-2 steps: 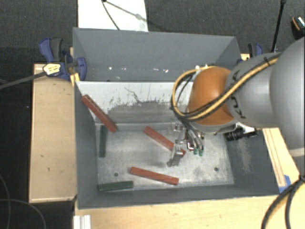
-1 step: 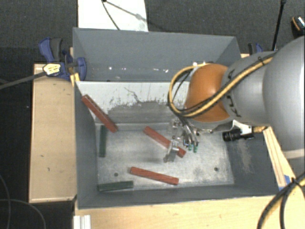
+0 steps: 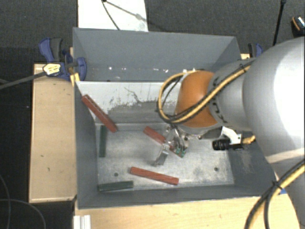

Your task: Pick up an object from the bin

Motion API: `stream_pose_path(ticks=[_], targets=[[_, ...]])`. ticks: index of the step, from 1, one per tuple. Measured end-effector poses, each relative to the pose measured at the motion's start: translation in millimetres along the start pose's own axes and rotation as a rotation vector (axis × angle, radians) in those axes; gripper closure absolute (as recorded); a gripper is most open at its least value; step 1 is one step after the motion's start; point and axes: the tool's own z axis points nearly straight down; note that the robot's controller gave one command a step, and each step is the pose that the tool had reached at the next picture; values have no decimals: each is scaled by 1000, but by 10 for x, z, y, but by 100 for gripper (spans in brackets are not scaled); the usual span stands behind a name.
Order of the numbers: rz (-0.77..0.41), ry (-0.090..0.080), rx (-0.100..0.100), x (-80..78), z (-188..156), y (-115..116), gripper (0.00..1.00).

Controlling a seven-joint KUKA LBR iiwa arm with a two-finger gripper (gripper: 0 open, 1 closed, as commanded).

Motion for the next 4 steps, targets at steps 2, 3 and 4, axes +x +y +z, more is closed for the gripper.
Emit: stream_pose_path(ticks=[2,3,4], targets=[[-6,-2,1,-5,-8,1,100],[-11,-7,-3,-14,-265,4,100],[-17,-8,-3,-26,-554,10,100]])
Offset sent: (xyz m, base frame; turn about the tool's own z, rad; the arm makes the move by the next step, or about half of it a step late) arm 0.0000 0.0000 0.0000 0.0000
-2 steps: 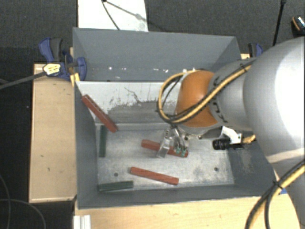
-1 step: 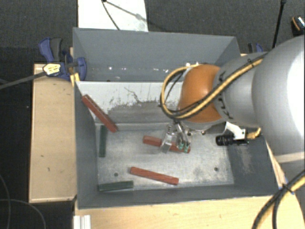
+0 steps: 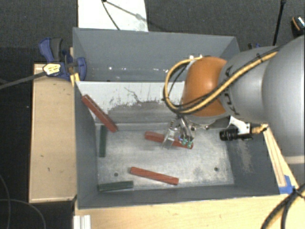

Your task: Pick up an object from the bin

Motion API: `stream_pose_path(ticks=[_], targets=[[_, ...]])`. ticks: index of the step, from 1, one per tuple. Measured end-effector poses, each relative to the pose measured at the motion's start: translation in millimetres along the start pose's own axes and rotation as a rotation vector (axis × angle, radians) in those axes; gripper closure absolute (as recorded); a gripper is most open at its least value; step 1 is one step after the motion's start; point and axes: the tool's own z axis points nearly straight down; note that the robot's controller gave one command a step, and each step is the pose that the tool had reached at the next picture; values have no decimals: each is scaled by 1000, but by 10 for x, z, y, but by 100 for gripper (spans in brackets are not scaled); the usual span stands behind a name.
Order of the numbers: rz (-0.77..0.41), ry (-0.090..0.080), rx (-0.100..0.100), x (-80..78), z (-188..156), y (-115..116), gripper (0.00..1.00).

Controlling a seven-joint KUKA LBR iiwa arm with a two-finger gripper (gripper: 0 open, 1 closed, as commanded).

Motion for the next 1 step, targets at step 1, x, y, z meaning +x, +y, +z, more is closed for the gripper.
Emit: stream_pose_path(ticks=[1], targets=[[-7,-2,-1,-21,-725,9,100]])
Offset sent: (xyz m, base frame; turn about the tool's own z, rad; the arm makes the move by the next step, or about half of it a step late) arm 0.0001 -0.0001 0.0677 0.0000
